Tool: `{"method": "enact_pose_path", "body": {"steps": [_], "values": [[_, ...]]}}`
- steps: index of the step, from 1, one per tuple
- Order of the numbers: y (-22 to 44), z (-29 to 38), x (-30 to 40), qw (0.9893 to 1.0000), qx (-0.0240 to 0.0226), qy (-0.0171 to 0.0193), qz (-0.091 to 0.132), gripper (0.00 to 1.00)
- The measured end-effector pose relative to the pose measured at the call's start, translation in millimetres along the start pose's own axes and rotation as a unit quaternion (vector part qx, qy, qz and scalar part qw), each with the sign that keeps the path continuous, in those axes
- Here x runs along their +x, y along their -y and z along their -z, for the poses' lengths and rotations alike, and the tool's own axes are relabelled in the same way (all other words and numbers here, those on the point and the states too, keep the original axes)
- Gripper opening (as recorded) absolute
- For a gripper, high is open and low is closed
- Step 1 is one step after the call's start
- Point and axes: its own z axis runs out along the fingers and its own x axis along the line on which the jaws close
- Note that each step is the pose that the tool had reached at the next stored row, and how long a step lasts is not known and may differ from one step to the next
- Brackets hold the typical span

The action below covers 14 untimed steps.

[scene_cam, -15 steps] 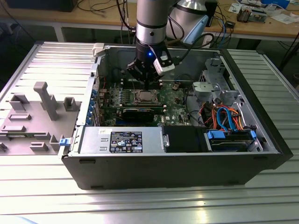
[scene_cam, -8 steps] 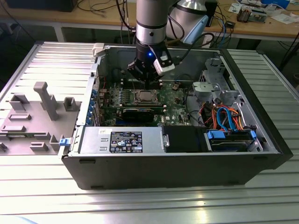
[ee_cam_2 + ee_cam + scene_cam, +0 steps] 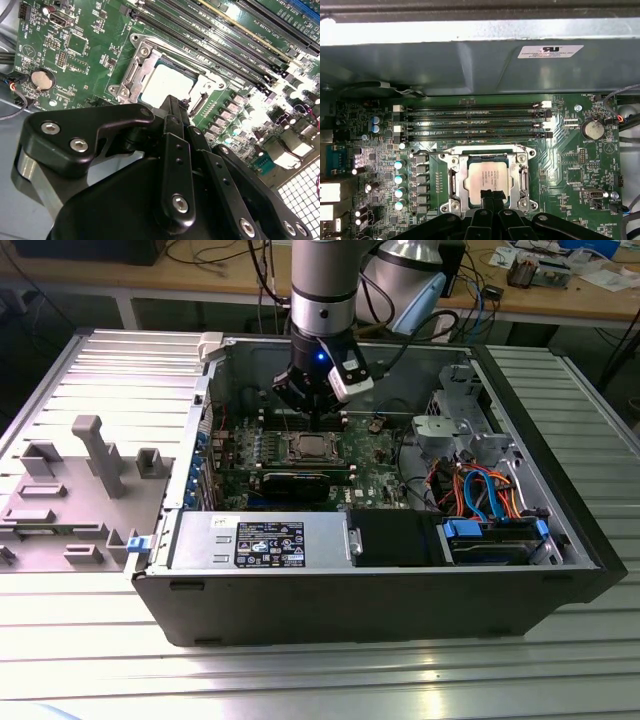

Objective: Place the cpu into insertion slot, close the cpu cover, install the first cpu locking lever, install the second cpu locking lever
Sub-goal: 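Install the first cpu locking lever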

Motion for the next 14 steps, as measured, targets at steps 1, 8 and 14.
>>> {"method": "enact_pose_path", "body": {"steps": [1, 8, 14], "values": [[0.0, 0.0, 0.0, 1.0, 0.0, 0.0, 0.0, 0.11], [0.0, 0.0, 1.5, 1.0, -0.0001, 0.0001, 0.0, 0.11], [0.3, 0.1, 9.2, 1.0, -0.0001, 0.0, 0.0, 0.11]]}}
